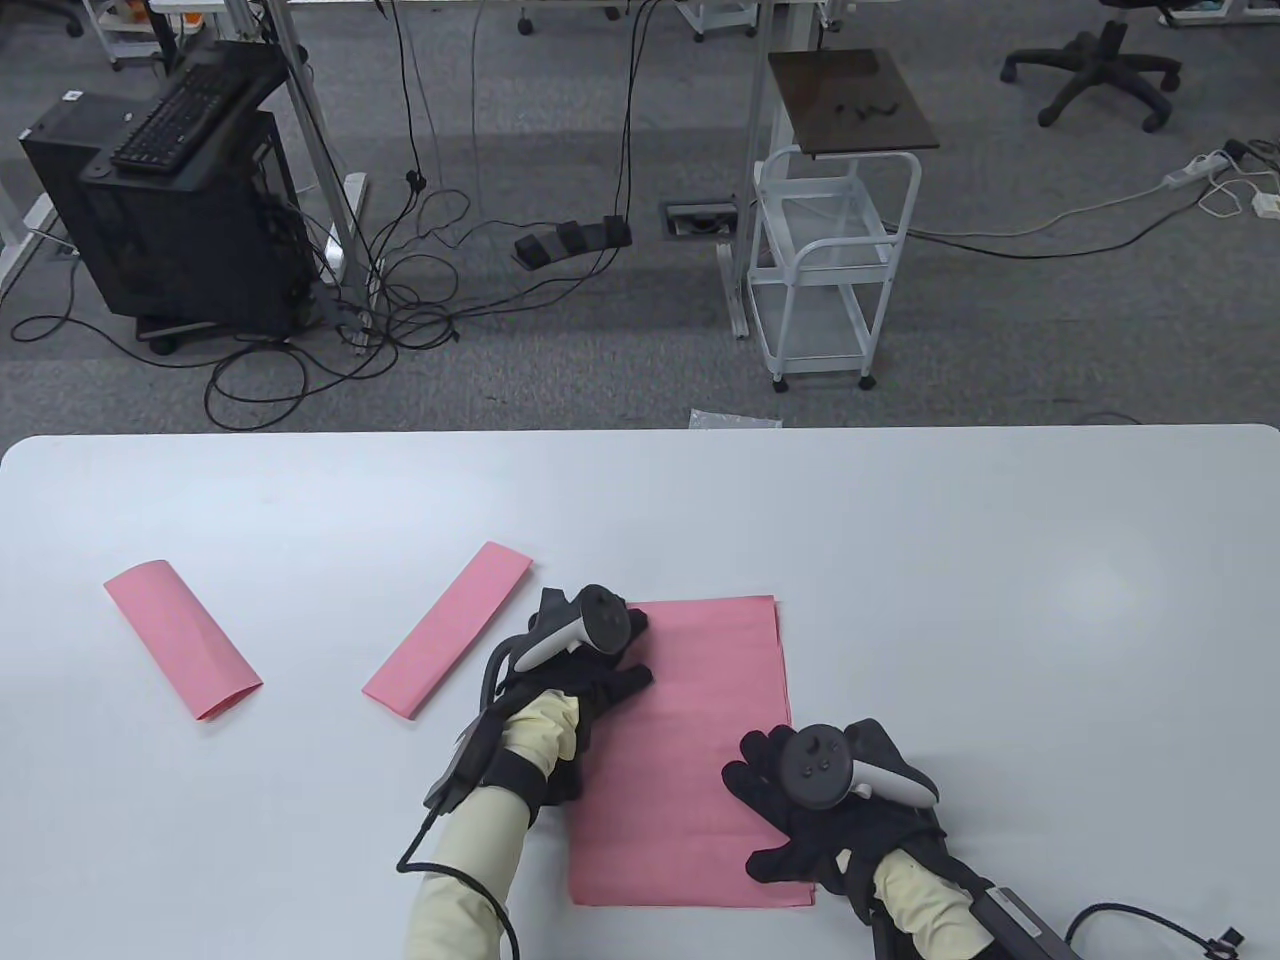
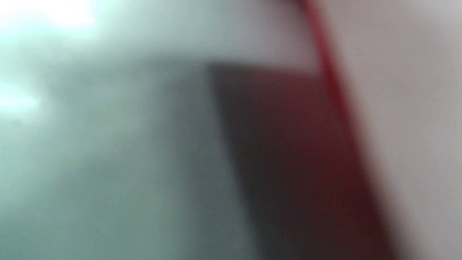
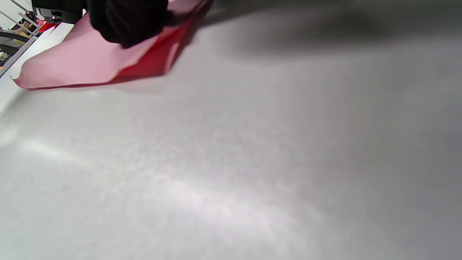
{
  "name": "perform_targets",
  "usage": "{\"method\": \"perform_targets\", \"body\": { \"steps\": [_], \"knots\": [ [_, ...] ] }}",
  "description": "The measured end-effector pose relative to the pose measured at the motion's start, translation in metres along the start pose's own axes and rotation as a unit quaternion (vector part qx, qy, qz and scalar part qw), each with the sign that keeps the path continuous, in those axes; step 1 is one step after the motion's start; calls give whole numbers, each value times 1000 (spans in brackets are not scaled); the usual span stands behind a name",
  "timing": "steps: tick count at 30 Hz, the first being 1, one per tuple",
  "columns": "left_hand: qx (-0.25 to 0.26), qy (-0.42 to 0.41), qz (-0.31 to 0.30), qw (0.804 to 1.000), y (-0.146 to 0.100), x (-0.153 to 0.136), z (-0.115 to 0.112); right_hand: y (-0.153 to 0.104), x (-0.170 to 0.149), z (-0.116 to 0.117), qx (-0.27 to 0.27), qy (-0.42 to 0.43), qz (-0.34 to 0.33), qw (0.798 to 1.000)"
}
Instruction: Unfold complexly folded papers and stack
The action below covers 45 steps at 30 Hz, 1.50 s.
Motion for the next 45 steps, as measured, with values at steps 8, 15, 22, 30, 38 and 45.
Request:
{"method": "perform_targets", "body": {
  "steps": [8, 15, 22, 30, 38, 45],
  "knots": [
    [39, -64, -40, 996, -13, 0, 10, -8, 5, -9, -44, 11, -18, 999],
    [92, -79, -19, 992, -52, -37, 39, -31, 12, -30, -108, 29, -27, 993],
    [132, -66, 73, 986, -93, -105, 50, -58, 23, -42, -158, 35, -36, 986],
    [100, -65, 160, 980, -98, -155, 17, -62, 20, -41, -180, 33, -29, 983],
    [84, -122, 187, 971, -88, -171, -4, -57, 16, -32, -167, 30, -21, 985],
    [188, -78, 212, 956, -100, -172, 11, -57, 15, -33, -169, 37, -20, 985]
  ]
}}
Point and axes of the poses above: the tracker on the back of each hand, its own x axis roughly to the thumb side, its own y axis roughly from the wrist to the fingertips, z = x × y, the point moved 2 cm from there along y, roughly from the wrist to the fingertips, and after that the axes turned 4 degrees about -x, right-handed, at the moved point
